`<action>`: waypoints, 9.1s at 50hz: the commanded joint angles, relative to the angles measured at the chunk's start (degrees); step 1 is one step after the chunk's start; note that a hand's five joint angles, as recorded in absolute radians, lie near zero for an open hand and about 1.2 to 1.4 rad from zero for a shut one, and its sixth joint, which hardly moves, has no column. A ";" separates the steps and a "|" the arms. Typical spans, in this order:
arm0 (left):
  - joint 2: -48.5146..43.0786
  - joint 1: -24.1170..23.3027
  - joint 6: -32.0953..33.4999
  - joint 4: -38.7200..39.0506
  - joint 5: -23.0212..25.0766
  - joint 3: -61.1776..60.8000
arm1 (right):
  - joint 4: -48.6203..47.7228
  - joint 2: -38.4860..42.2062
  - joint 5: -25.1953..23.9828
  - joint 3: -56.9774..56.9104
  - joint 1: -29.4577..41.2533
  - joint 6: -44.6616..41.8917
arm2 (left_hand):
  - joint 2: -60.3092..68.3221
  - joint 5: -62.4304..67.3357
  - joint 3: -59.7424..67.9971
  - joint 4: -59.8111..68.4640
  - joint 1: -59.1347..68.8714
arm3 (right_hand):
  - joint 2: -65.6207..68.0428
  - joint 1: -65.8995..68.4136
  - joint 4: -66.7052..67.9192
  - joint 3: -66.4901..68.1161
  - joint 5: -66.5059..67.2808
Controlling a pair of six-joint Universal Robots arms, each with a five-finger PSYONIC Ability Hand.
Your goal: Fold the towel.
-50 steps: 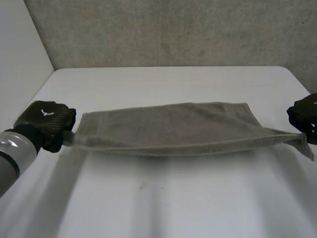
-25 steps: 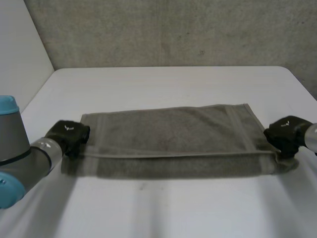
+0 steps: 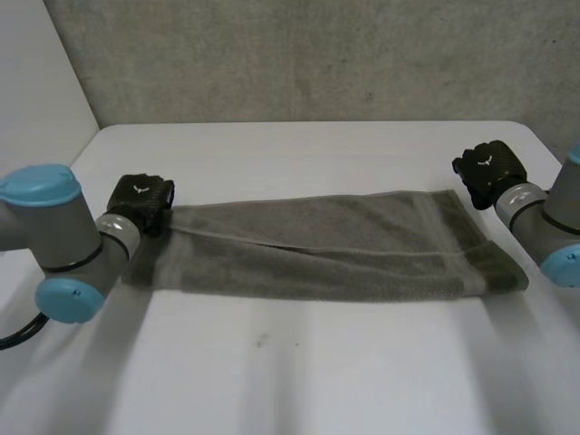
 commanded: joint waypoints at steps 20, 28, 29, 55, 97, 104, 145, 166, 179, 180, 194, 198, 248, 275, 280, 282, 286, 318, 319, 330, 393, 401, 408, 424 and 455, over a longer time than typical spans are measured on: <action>10.25 -3.73 0.24 -0.99 -1.02 -12.02 | 25.88 -3.53 -3.29 -1.59 -6.78 11.58 | 10.24 11.25 10.49 10.28 13.05 | -25.00 -20.41 -25.29 -25.72 -19.73; 12.28 -5.06 0.50 -0.81 -1.02 -14.40 | 27.46 -1.51 -3.73 -1.42 -8.28 12.81 | 10.24 11.25 10.49 10.28 13.05 | -31.21 -26.62 -31.50 -31.94 -25.94; 12.28 -5.06 0.50 -0.81 -1.02 -14.41 | 27.46 -1.50 -3.73 -1.42 -8.28 12.82 | 10.24 11.25 10.49 10.28 13.05 | -31.22 -26.63 -31.51 -31.95 -25.95; 12.19 -5.06 0.50 -0.90 -1.02 -14.49 | 27.46 0.34 -6.01 0.34 -8.54 13.70 | 10.24 11.25 10.49 10.28 13.05 | -17.12 -12.53 -17.41 -17.84 -11.85; 13.60 -4.53 0.50 -0.90 -1.10 -15.28 | 19.29 -6.34 -6.01 5.61 -7.75 13.08 | 10.24 11.25 10.49 10.28 13.05 | -0.44 4.15 -0.73 -1.17 4.83; 13.25 -4.53 0.50 -0.90 -1.10 -15.28 | 19.29 -5.02 -5.75 5.79 -7.75 11.94 | 10.24 11.25 10.49 10.28 13.05 | 0.58 5.17 0.29 -0.14 5.85; 13.60 -4.09 0.16 -0.55 -1.10 -14.76 | 11.22 -9.68 -4.96 7.91 -7.66 13.77 | 10.24 11.25 10.49 10.28 13.05 | 12.45 17.04 12.16 11.73 17.72; 1.30 -2.25 -0.02 4.55 -1.63 -0.17 | 2.77 6.04 -1.62 -9.40 -1.95 18.97 | 10.24 11.25 10.49 10.28 13.05 | 12.45 17.04 12.16 11.73 17.72; -6.79 -2.16 0.33 7.36 -4.09 7.12 | 1.27 16.43 2.43 -21.28 0.68 18.79 | 10.24 11.25 10.49 10.28 13.05 | 12.45 17.04 12.16 11.73 17.72; -6.79 -2.16 0.33 7.36 -4.09 7.13 | 1.18 17.03 2.51 -21.98 0.95 18.79 | 10.24 11.25 10.49 10.28 13.05 | 12.45 17.04 12.16 11.73 17.72; -7.23 -2.07 0.50 8.15 -4.36 8.45 | -3.47 16.78 4.53 -22.68 1.56 18.88 | 10.24 11.25 10.49 10.28 13.05 | 12.45 17.04 12.16 11.73 17.72; -7.40 -1.98 0.50 8.68 -4.71 8.53 | -3.83 16.78 4.53 -22.33 1.56 18.88 | 10.24 11.25 10.49 10.28 13.05 | 12.45 17.04 12.16 11.73 17.72; 21.86 -5.32 -0.90 13.60 -4.53 -22.67 | 7.51 -10.57 -15.40 20.21 -12.85 9.13 | -59.76 -58.75 -59.51 -59.72 -56.95 | -33.45 -28.86 -33.74 -34.17 -28.18; 21.69 -5.67 -2.05 13.25 -4.62 -23.11 | -0.75 -2.74 -16.56 16.25 -12.94 8.77 | -59.76 -58.75 -59.51 -59.72 -56.95 | 4.27 8.86 3.98 3.54 9.54; 21.69 -5.59 -2.13 13.25 -4.71 -23.11 | -0.66 -1.42 -16.21 15.11 -12.76 8.69 | -59.76 -58.75 -59.51 -59.72 -56.95 | 10.50 15.09 10.21 9.78 15.77; 21.69 -5.59 -2.13 13.25 -4.62 -23.11 | -0.66 -1.33 -16.21 15.11 -12.76 8.68 | -59.76 -58.75 -59.51 -59.72 -56.95 | 11.66 16.25 11.37 10.93 16.93; 21.77 -5.59 -2.13 13.25 -4.71 -23.11 | -0.66 -1.42 -16.03 15.11 -13.11 8.68 | -59.76 -58.75 -59.51 -59.72 -56.95 | 12.45 17.04 12.16 11.73 17.72; 25.38 -5.85 -4.42 10.35 -4.80 -23.02 | -4.44 -14.07 -8.21 8.69 8.15 6.75 | -59.76 -58.75 -59.51 -59.72 -56.95 | 12.45 17.04 12.16 11.73 17.72; 25.46 -5.85 -4.59 10.17 -4.80 -23.02 | -5.83 -13.03 -8.21 9.13 12.59 6.84 | -59.76 -58.75 -59.51 -59.72 -56.95 | 12.45 17.04 12.16 11.73 17.72; 25.55 -7.52 -4.68 9.82 -4.88 -22.76 | -8.05 -4.33 -8.47 11.68 30.12 6.84 | -59.76 -58.75 -59.51 -59.72 -56.95 | 12.45 17.04 12.16 11.73 17.72; 22.48 -15.60 -8.81 7.36 -9.45 -18.10 | -7.61 -7.48 -6.19 18.45 34.43 -2.92 | -59.76 -58.75 -59.51 -59.72 -56.95 | 12.45 17.04 12.16 11.73 17.72; 22.04 -15.25 -8.99 7.54 -9.37 -16.70 | -7.43 -11.68 -9.09 22.30 33.66 -3.37 | -59.72 -58.71 -59.47 -59.68 -56.90 | -57.55 -52.96 -57.84 -58.27 -52.28; 19.31 -17.27 -11.45 7.62 -9.10 -12.03 | -7.87 -18.73 -11.11 27.15 23.62 7.54 | -59.21 -58.20 -58.96 -59.17 -56.39 | -57.55 -52.96 -57.84 -58.27 -52.28; 2.09 -25.45 -27.01 4.28 -9.37 1.68 | 1.45 -14.69 -14.98 19.24 12.20 40.85 | -53.83 -52.81 -53.58 -53.79 -51.01 | -57.55 -52.96 -57.84 -58.27 -52.28; 10.76 -24.92 -21.83 -2.48 -12.71 1.24 | 9.54 -17.21 -6.81 6.76 16.42 24.93 | -58.20 -57.18 -57.95 -58.16 -55.38 | -57.55 -52.96 -57.84 -58.27 -52.28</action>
